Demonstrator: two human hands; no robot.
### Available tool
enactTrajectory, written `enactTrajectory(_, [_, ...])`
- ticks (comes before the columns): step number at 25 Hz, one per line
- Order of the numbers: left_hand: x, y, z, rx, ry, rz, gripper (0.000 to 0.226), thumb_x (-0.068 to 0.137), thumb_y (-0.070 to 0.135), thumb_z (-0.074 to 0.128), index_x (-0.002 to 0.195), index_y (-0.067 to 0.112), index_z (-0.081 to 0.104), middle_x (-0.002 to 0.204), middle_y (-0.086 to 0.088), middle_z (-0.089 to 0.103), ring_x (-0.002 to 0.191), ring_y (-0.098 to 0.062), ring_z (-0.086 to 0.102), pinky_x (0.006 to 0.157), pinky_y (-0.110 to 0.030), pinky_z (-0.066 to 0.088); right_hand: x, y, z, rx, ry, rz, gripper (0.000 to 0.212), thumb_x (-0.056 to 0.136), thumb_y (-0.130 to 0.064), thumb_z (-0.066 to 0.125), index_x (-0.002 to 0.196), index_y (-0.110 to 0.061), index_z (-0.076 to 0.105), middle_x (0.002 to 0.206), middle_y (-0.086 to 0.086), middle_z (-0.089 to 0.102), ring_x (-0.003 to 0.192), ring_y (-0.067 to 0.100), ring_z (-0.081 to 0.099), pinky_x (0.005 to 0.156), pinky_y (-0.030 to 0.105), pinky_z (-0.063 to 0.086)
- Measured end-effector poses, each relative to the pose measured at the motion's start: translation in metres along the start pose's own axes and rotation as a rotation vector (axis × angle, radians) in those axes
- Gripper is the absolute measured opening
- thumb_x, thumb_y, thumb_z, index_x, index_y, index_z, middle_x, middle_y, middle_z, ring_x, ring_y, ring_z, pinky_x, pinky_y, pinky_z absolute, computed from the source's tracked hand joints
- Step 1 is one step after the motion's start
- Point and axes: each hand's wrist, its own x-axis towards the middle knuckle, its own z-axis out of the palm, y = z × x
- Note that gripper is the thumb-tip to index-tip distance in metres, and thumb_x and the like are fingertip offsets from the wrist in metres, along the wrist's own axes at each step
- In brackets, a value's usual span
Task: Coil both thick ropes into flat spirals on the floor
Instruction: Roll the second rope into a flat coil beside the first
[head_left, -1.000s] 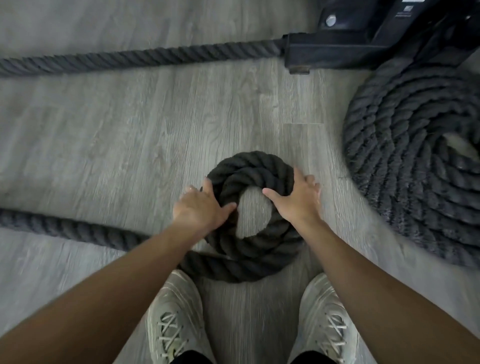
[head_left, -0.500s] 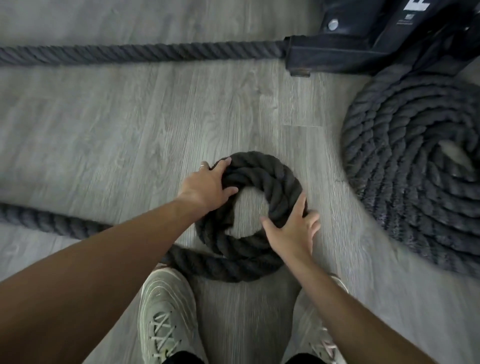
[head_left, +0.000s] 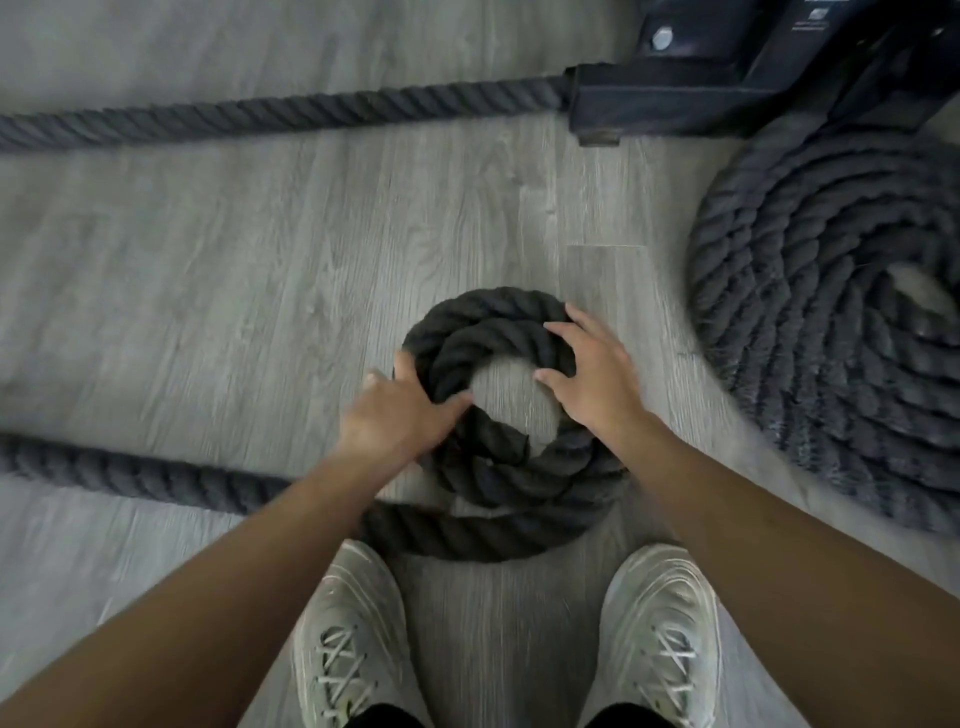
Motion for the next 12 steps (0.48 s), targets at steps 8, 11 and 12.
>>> enactTrajectory(8, [0.058,0.014,-0.014,0.174,-0.061,0.256,0.075,0.096,0.068,0.03,0.156,0.046,-0.01,0.157,-0.018,0.031,0.123,-0.042,0.057,0.093,-0.05,0.053,-0.028,-0.01,-0.012,-0.105,-0.017,0.109,0.077,0.087,-0.05,0.071,0.154,-0.042,0.036,0.168,-0.003,0.014,0.148,0.027,0.015,0.122,0.053,0.02])
enactTrajectory(11, [0.055,0.016,-0.016,0.244,-0.028,0.237,0.075,0.095,0.071,0.025,0.155,0.047,-0.013,0.16,-0.016,0.029,0.12,-0.04,0.06,0.083,-0.045,0.051,-0.091,-0.015,0.001,0.053,0.052,0.508,0.101,0.085,-0.06,0.067,0.161,-0.038,0.004,0.159,0.013,0.014,0.143,0.037,0.017,0.117,0.058,0.025])
enactTrajectory(12, [0.053,0.017,-0.016,0.267,-0.029,0.243,0.076,0.095,0.071,0.024,0.155,0.046,-0.014,0.16,-0.017,0.028,0.12,-0.04,0.06,0.082,-0.044,0.051,-0.105,-0.014,0.007,0.123,0.05,0.583,0.104,0.086,-0.062,0.065,0.161,-0.035,-0.001,0.153,0.016,0.019,0.14,0.039,0.021,0.114,0.057,0.031])
